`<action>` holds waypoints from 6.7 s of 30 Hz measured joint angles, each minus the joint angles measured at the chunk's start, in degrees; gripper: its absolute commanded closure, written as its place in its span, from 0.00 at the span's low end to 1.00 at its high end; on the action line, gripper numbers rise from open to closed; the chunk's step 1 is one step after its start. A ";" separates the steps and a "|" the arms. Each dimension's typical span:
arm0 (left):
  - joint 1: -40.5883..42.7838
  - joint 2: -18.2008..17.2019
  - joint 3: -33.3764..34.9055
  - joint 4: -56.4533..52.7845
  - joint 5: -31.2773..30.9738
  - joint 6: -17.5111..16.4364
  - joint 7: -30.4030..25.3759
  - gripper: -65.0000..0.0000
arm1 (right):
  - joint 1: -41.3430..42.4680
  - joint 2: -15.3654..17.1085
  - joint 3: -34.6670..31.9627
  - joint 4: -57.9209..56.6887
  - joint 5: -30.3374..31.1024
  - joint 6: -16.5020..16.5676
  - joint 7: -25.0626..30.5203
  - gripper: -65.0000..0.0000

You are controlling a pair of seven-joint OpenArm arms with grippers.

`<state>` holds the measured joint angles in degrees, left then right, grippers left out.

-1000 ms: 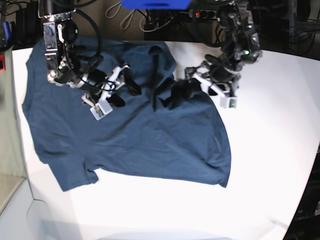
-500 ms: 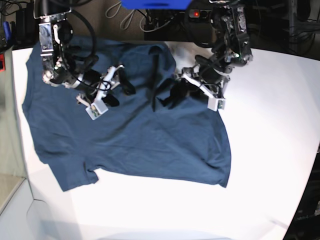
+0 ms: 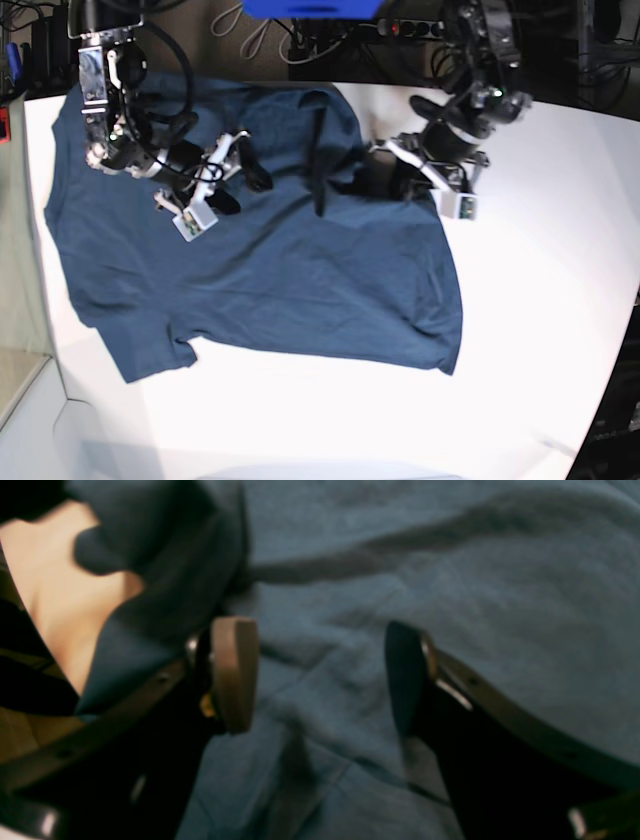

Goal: Layout the t-shirt on the table in an organized manner, then fold the t-shirt properly
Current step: 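Pull the fabric apart with both grippers toward the shoulders, then move both grippers to the hem corners and grasp them, then release the hem and grasp the shoulder corners with both grippers, then pull the shoulder corner with the right gripper away from the left gripper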

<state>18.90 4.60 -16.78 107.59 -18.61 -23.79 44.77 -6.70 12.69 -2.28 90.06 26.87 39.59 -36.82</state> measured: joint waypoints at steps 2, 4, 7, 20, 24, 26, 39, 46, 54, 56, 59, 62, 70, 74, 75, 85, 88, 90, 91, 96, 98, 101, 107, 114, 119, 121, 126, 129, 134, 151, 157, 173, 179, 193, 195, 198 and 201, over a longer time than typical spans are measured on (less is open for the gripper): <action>1.66 -1.53 -0.22 3.74 0.33 0.13 1.57 0.99 | 0.00 0.02 -0.02 -0.02 0.02 0.00 0.00 0.38; 3.69 -3.58 -1.92 5.81 -0.59 -0.66 4.15 0.99 | -0.02 0.00 -0.09 -0.02 0.15 0.02 -0.02 0.38; 5.75 -7.21 -6.01 6.25 0.13 -0.46 6.12 0.99 | -0.07 0.22 -0.02 -0.02 0.11 0.02 0.02 0.38; 7.91 -17.35 -15.19 4.22 -0.33 -0.66 9.42 0.91 | -1.77 0.00 -0.13 -0.04 0.17 0.02 0.22 0.38; 8.52 -19.21 -15.54 4.04 0.52 -0.50 12.48 0.63 | -2.25 0.04 -0.13 -0.04 0.15 0.00 0.00 0.38; 8.55 -19.21 -15.34 4.15 -0.31 -0.48 12.48 0.52 | -2.40 0.00 -0.13 0.07 0.22 0.02 0.02 0.38; -0.50 -16.55 -19.80 6.43 -11.61 -0.66 13.16 0.73 | -0.15 2.21 4.85 3.69 -0.04 -0.04 -0.57 0.71; -17.49 -9.86 -4.20 -6.93 -2.36 0.02 12.13 0.79 | 5.97 7.04 7.85 -3.78 -0.57 -0.17 -0.63 1.00; -25.62 -4.70 1.36 -30.95 12.79 -0.28 3.19 0.79 | 12.87 9.33 7.65 -18.88 -0.28 -0.20 0.02 1.00; -25.90 -5.77 1.36 -33.40 12.70 -0.59 -0.02 0.79 | 14.38 9.07 7.50 -21.77 0.20 0.07 0.22 1.00; -27.32 -8.31 1.25 -38.12 11.50 -1.55 -4.87 0.79 | 16.61 9.05 6.91 -26.29 0.11 0.00 1.09 1.00; -28.15 -10.73 1.14 -41.27 11.02 -1.62 -8.50 0.79 | 18.71 9.27 2.97 -31.06 0.76 0.02 7.06 1.00; -31.45 -12.98 -3.61 -45.94 11.21 -1.97 -9.84 0.79 | 31.93 8.09 -9.86 -49.07 2.08 0.92 16.74 1.00; -33.05 -13.35 -6.40 -46.36 13.16 -1.11 -7.89 0.79 | 38.56 6.49 -14.82 -58.60 2.12 1.11 21.70 1.00; -33.75 -13.40 -6.54 -46.47 13.88 -0.68 -7.13 0.79 | 40.19 6.05 -16.26 -60.43 1.88 0.98 22.14 1.00; -43.87 -15.02 -6.69 -51.25 14.36 -0.22 -3.19 0.79 | 51.34 2.97 -23.28 -70.99 0.37 0.22 26.05 1.00; -42.05 -14.67 -6.64 -39.26 13.94 -0.74 3.85 0.79 | 53.09 5.35 -23.21 -65.99 1.03 0.24 18.53 1.00; -39.17 -14.19 -6.82 -30.32 14.08 -0.28 7.17 0.79 | 52.28 8.35 -22.25 -60.57 1.20 -0.13 15.02 1.00; -36.74 -13.07 -7.04 -24.79 14.67 -0.15 10.01 0.79 | 50.29 9.70 -20.52 -56.72 0.83 -0.37 13.35 1.00; -24.96 -8.81 -5.27 -10.16 13.00 -0.90 13.77 0.79 | 32.98 12.74 -11.04 -36.46 0.20 0.33 3.10 1.00; -20.55 -8.63 -3.41 -10.10 14.78 -0.46 14.05 0.79 | 26.14 13.16 -6.56 -29.42 -0.50 0.52 0.37 1.00; -15.39 -8.74 -1.99 -11.78 14.60 -0.81 10.34 0.79 | 19.80 13.97 -0.98 -20.61 -0.57 -0.22 -0.33 1.00; -13.97 -13.20 -2.14 -18.01 14.73 -0.46 5.03 0.79 | 12.90 13.94 4.72 -20.41 -0.26 0.22 -0.46 1.00; -17.40 -14.97 -1.86 -25.20 13.29 -0.83 3.32 0.79 | 13.51 13.81 5.33 -30.21 1.73 0.44 11.10 1.00; -21.18 -14.93 -1.86 -30.12 12.98 -0.87 1.88 0.79 | 20.79 13.27 3.80 -42.29 -2.75 2.54 18.56 1.00; -23.32 -14.86 -1.88 -32.85 12.79 -0.87 1.42 0.79 | 24.52 11.93 3.61 -46.77 -6.62 2.21 21.64 1.00; -26.43 -14.75 -1.88 -36.28 12.79 -0.85 1.22 0.79 | 31.04 9.42 2.95 -54.97 -12.81 1.77 26.91 1.00; -27.28 -14.75 -1.88 -36.59 12.92 -0.87 1.49 0.79 | 35.10 8.35 2.95 -57.79 -18.23 1.53 26.82 1.00; -27.32 -14.43 -1.86 -35.87 13.46 -0.83 1.03 0.79 | 39.54 6.19 3.13 -59.01 -24.61 0.68 24.74 1.00; -23.34 -12.68 -2.12 -19.43 14.08 -0.46 7.69 0.78 | 18.73 3.34 11.34 -8.15 -26.80 0.35 -2.91 0.64; -21.81 -13.03 -2.21 -19.08 14.53 -0.66 7.65 0.60 | 15.80 -3.26 8.94 -4.52 -25.40 0.63 -3.32 0.56; -20.33 -14.10 -2.21 -22.38 14.51 -0.68 7.34 0.56 | 19.71 -1.29 9.55 -22.47 -25.44 0.44 2.78 0.56; -20.35 -14.12 -2.21 -22.60 14.53 -0.68 7.04 0.56 | 19.52 -1.29 9.51 -22.49 -25.40 0.44 3.15 0.57; -20.00 -13.92 -2.21 -22.64 14.53 -0.68 7.04 0.56 | 18.99 -1.42 9.31 -21.79 -25.00 0.44 3.39 1.00; -19.78 -13.94 -2.21 -22.64 14.53 -0.66 7.06 0.55 | 18.60 -1.42 9.29 -19.93 -25.57 0.46 1.62 1.00; -19.71 -13.90 -2.19 -22.67 14.51 -0.66 7.04 0.55 | 17.92 -1.42 9.40 -17.68 -25.77 0.46 1.22 0.93; -19.69 -13.92 -2.19 -22.69 14.53 -0.66 7.06 0.55 | 17.90 -1.42 9.40 -15.93 -25.83 0.46 0.96 0.76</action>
<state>-0.80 -9.32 -18.96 84.90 -4.08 -24.45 51.83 11.20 11.27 7.11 74.13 1.04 40.05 -35.86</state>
